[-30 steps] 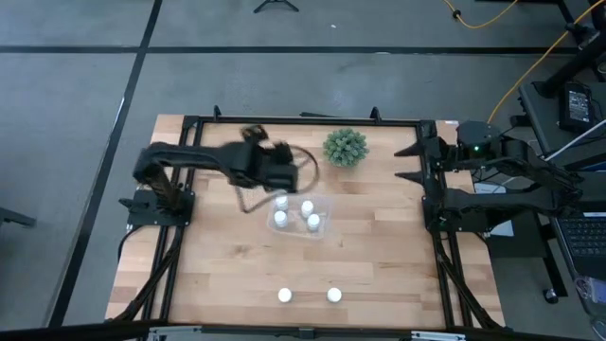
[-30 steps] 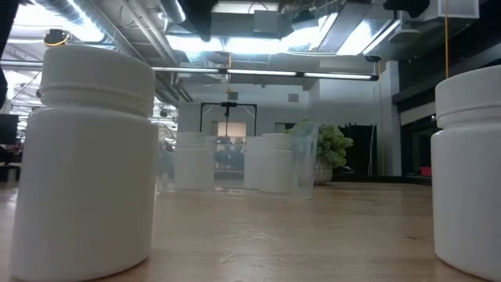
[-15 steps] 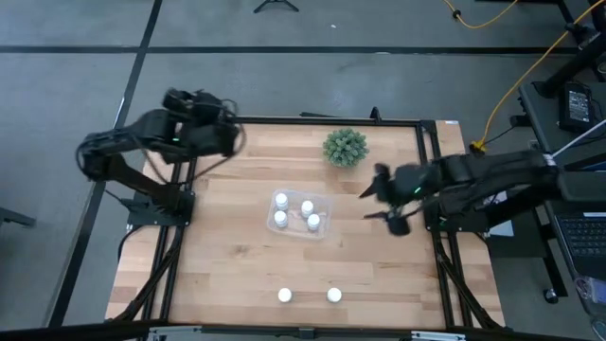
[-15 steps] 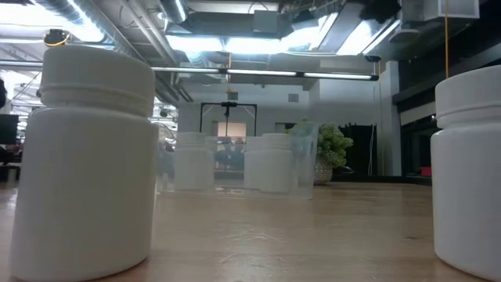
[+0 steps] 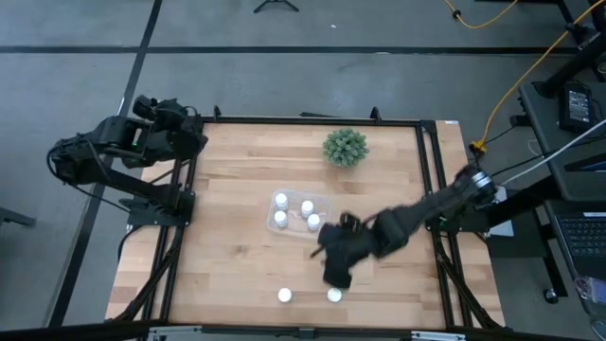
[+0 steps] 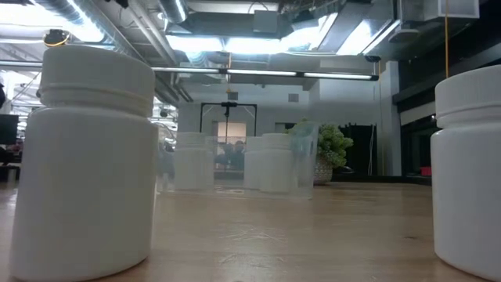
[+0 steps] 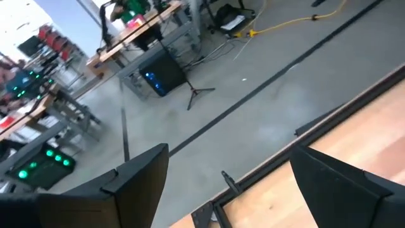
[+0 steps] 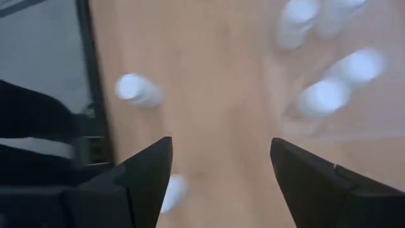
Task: Pick and place pill bottles into a basket
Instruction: Put the white pill bottle into the transparent bin
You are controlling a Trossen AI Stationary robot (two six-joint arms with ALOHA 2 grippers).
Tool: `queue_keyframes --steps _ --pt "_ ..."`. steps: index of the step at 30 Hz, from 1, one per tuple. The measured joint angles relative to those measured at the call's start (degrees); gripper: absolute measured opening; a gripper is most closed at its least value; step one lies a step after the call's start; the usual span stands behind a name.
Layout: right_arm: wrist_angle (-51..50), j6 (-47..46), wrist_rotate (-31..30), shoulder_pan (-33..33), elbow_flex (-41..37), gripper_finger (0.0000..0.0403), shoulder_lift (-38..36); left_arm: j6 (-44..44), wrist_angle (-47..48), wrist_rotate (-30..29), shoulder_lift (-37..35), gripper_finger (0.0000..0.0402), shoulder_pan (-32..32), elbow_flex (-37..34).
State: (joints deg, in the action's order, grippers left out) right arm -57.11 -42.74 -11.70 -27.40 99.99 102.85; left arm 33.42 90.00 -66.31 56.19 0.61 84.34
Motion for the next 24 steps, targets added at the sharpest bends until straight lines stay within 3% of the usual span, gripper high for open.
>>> queue_keyframes --steps 6,11,16,24 --pt "-11.37 -19.56 0.81 -5.54 17.22 0.0268 13.38 0.15 -0.21 -0.06 -4.62 0.0322 3.89 -4.15" --pt "-17.48 -35.14 2.92 -8.40 25.98 0.0268 21.30 0.09 -1.87 -0.83 -7.06 0.0322 6.11 -6.55" --pt "-19.72 -46.94 6.81 -9.28 29.42 0.0268 25.74 -1.90 -4.13 0.14 -7.70 0.0322 7.57 -7.64" --pt "-23.70 -58.26 7.51 -9.08 29.59 0.0268 26.11 -6.15 -6.97 4.42 -7.69 0.0322 9.22 -7.64"
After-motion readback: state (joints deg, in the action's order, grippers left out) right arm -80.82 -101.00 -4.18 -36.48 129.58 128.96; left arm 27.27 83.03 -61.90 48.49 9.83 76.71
